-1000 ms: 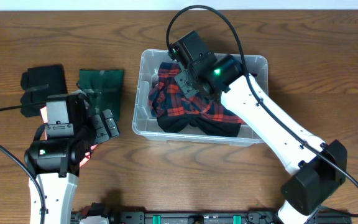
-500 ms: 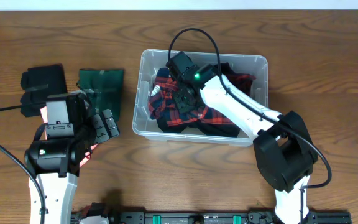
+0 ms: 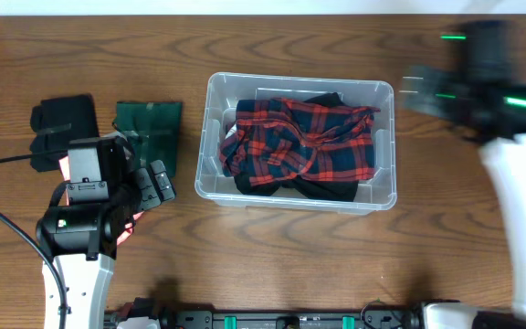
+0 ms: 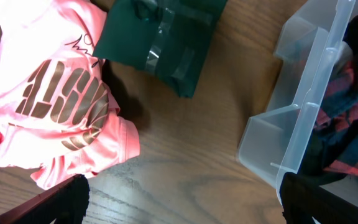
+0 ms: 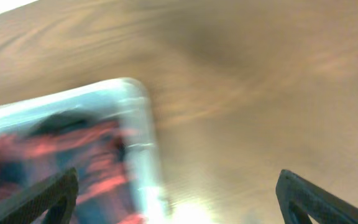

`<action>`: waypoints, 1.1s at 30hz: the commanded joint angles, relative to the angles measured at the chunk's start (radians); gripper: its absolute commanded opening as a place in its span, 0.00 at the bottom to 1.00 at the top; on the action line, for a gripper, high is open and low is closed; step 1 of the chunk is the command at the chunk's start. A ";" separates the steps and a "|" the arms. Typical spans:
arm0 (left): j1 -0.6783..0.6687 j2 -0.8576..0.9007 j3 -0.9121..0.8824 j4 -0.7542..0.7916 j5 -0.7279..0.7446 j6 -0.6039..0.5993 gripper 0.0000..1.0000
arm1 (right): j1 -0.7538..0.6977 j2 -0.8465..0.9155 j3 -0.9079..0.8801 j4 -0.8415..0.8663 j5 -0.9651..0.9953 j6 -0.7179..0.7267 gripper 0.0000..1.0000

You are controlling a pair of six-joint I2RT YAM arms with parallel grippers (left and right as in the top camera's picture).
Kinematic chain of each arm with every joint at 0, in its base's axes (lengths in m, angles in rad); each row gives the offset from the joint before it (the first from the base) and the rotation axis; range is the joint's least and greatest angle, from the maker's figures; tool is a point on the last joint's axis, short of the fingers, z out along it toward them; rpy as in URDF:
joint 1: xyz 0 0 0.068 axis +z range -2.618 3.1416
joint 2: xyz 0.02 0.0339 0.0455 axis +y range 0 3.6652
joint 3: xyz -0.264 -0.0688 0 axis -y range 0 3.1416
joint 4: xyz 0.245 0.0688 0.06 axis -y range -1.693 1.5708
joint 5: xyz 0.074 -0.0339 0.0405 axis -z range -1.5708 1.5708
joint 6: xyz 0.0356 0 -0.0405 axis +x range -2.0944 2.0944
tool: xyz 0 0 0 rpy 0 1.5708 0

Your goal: Pack container

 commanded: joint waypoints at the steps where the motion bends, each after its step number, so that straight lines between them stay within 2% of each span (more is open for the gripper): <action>1: 0.005 0.000 0.021 -0.002 -0.001 -0.009 0.98 | -0.229 0.013 -0.021 -0.087 0.007 0.057 0.99; 5: 0.005 0.000 0.021 -0.002 -0.001 -0.009 0.98 | -0.486 0.041 -0.108 -0.077 0.073 0.043 0.99; 8: 0.005 0.000 0.021 -0.003 -0.001 -0.009 0.98 | -0.638 0.077 -0.214 0.012 0.091 0.043 0.99; 12: 0.005 0.000 0.020 -0.003 -0.001 -0.009 0.98 | -0.789 0.142 -0.323 0.133 0.092 0.043 0.99; 16: 0.005 0.000 0.020 -0.003 -0.001 -0.009 0.98 | -0.910 0.246 -0.348 0.214 0.122 0.024 0.99; 22: 0.005 0.000 0.020 -0.003 0.000 -0.009 0.98 | -0.976 0.363 -0.348 0.331 0.143 -0.102 0.99; 29: 0.005 0.000 0.020 -0.003 0.000 -0.010 0.98 | -0.956 0.455 -0.348 0.484 0.146 -0.217 0.99; 33: 0.005 0.000 0.020 -0.003 0.000 -0.009 0.98 | -0.939 0.495 -0.348 0.543 0.203 -0.236 0.99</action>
